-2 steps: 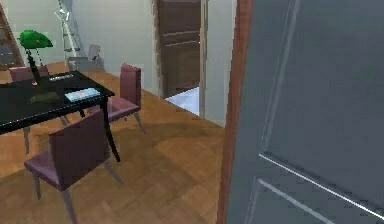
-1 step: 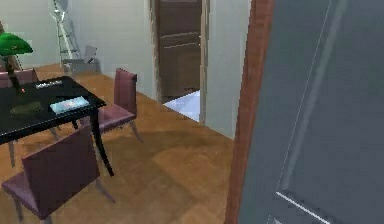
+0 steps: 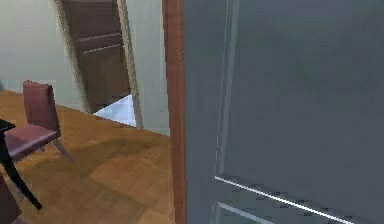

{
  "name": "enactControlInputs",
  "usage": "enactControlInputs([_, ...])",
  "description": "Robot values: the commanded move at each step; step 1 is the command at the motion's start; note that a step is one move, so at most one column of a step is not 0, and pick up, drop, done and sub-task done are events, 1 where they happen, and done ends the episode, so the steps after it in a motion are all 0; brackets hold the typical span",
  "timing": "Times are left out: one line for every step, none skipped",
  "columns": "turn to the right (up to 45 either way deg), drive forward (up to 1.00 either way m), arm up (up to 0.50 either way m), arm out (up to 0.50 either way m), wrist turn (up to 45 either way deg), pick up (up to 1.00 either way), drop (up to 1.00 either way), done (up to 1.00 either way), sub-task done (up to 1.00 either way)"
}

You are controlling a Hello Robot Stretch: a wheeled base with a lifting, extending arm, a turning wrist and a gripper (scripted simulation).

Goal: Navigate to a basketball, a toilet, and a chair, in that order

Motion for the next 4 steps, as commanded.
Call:
enactControlInputs([3.0, 0.00, 0.00, 0.00, 0.0, 0.00, 0.00, 0.00, 0.00])
enactControlInputs([45.0, 0.00, 0.00, 0.00, 0.0, 0.00, 0.00, 0.00, 0.00])
enactControlInputs([45.0, 0.00, 0.00, 0.00, 0.0, 0.00, 0.00, 0.00, 0.00])
enactControlInputs([21.0, 0.00, 0.00, 0.00, 0.0, 0.00, 0.00, 0.00, 0.00])
